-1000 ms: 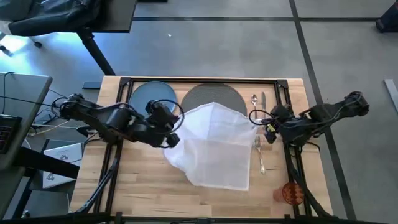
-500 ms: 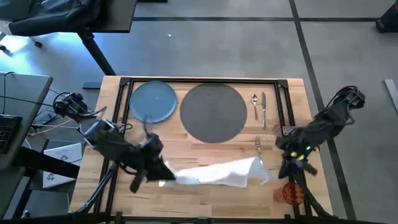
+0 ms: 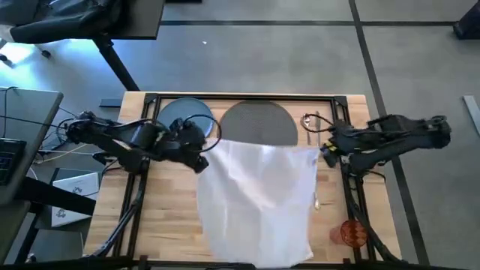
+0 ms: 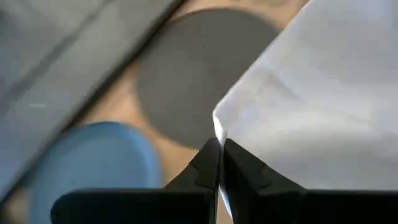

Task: Set table place
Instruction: Fold the white table napkin

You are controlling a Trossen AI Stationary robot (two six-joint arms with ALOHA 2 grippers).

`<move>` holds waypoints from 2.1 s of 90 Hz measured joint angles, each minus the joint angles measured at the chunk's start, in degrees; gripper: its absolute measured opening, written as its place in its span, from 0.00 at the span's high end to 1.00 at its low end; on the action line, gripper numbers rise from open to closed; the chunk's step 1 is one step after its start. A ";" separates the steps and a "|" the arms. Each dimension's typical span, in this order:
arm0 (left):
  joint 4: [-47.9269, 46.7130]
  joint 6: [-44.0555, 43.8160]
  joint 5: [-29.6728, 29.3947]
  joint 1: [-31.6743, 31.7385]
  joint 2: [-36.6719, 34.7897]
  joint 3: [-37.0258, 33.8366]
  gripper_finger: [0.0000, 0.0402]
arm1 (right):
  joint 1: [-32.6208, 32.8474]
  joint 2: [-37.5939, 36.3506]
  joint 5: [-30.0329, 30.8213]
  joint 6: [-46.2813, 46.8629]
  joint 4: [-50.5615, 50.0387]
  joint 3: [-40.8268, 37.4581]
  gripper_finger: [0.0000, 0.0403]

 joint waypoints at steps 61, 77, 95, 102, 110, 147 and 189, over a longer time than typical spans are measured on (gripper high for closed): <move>31.02 35.69 21.88 20.61 -0.54 -18.11 1.00 | -13.58 7.91 7.27 -4.75 11.70 -9.86 1.00; 24.94 27.53 50.86 19.21 -3.03 -13.93 1.00 | -13.24 7.31 -10.98 -18.46 11.55 -7.51 1.00; 36.55 -2.59 86.25 13.24 -7.58 -9.58 1.00 | -9.19 4.99 -64.31 -17.75 20.63 -6.95 1.00; 45.32 -5.77 83.99 12.57 -9.38 -8.67 1.00 | -8.82 3.25 -61.41 -18.93 21.23 -5.77 1.00; 47.18 -2.07 70.45 14.75 -11.25 -8.63 1.00 | -11.32 1.44 -44.90 -21.78 19.88 -4.67 1.00; 25.24 9.82 18.01 23.31 -5.13 -17.61 1.00 | -24.86 9.66 1.37 -18.01 12.16 -8.24 1.00; 26.17 19.13 32.52 16.79 -4.63 -18.05 1.00 | -19.41 10.67 -7.06 -23.67 9.68 -8.28 1.00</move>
